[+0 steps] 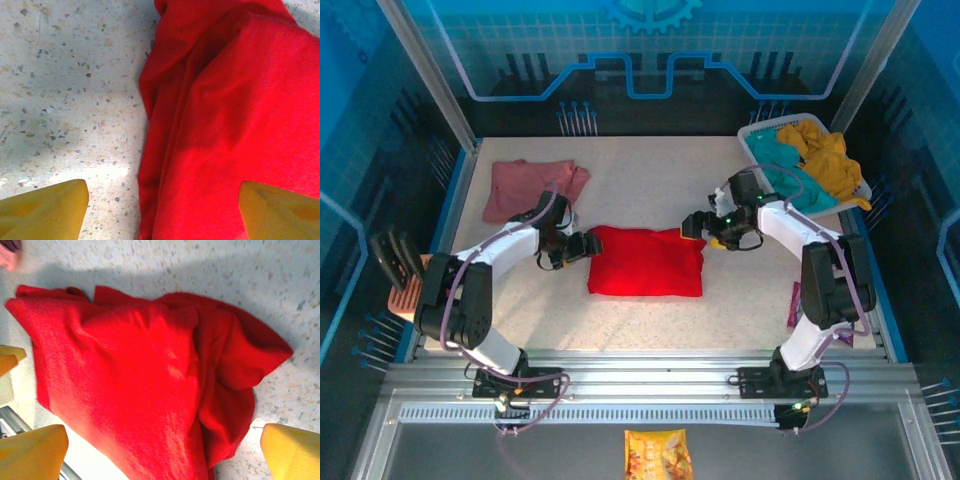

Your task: Fold and stack the t-shirts

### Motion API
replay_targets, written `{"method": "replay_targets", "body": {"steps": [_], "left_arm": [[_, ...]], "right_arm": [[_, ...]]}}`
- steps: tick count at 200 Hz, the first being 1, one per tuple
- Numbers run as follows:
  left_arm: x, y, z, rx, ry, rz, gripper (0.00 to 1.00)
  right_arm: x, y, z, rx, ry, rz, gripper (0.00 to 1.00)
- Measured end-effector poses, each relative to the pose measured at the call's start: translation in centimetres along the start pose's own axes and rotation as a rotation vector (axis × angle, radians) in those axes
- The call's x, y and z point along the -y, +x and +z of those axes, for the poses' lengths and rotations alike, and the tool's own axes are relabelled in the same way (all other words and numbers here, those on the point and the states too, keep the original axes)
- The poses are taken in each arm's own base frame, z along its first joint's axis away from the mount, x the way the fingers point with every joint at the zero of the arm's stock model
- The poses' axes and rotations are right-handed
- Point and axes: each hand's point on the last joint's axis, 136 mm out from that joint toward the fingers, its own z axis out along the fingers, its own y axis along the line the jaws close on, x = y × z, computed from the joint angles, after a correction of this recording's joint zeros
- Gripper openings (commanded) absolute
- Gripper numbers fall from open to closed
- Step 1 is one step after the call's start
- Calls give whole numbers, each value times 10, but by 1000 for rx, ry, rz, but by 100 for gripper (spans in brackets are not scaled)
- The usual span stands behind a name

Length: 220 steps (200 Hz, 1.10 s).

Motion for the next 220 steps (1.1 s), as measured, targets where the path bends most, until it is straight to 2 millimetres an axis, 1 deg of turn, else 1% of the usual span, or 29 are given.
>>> {"method": "replay_targets", "body": {"steps": [16, 30, 51, 68, 75, 91, 111, 129, 155, 169, 199, 220], "left_arm": [[2, -3, 5, 4, 17, 4, 75], [6, -6, 10, 7, 43, 9, 73], [11, -11, 22, 1, 89, 15, 68], [11, -9, 36, -31, 115, 9, 65], [10, -8, 40, -39, 117, 2, 64], [11, -10, 39, -45, 146, -15, 64], [10, -9, 39, -48, 157, -22, 63], [10, -9, 39, -46, 176, -34, 62], [9, -10, 39, -47, 201, -55, 61], [10, -9, 39, -48, 212, -59, 61], [10, -9, 37, -42, 218, -56, 62], [13, -9, 36, -40, 221, -47, 64]], "right_arm": [[-1, 9, 6, -25, 16, -8, 95], [-1, 12, 11, -35, 23, -11, 93], [4, 14, 17, -45, 28, -4, 80], [8, 17, 23, -57, 31, 15, 75], [10, 17, 26, -61, 33, 19, 69], [14, 20, 31, -71, 34, 24, 61], [17, 23, 36, -82, 23, 36, 57], [21, 24, 42, -87, 11, 51, 46], [24, 26, 47, -88, -4, 62, 44], [24, 25, 48, -84, -13, 69, 36], [23, 23, 49, -79, -34, 67, 33], [23, 23, 51, -80, -39, 67, 33]]}}
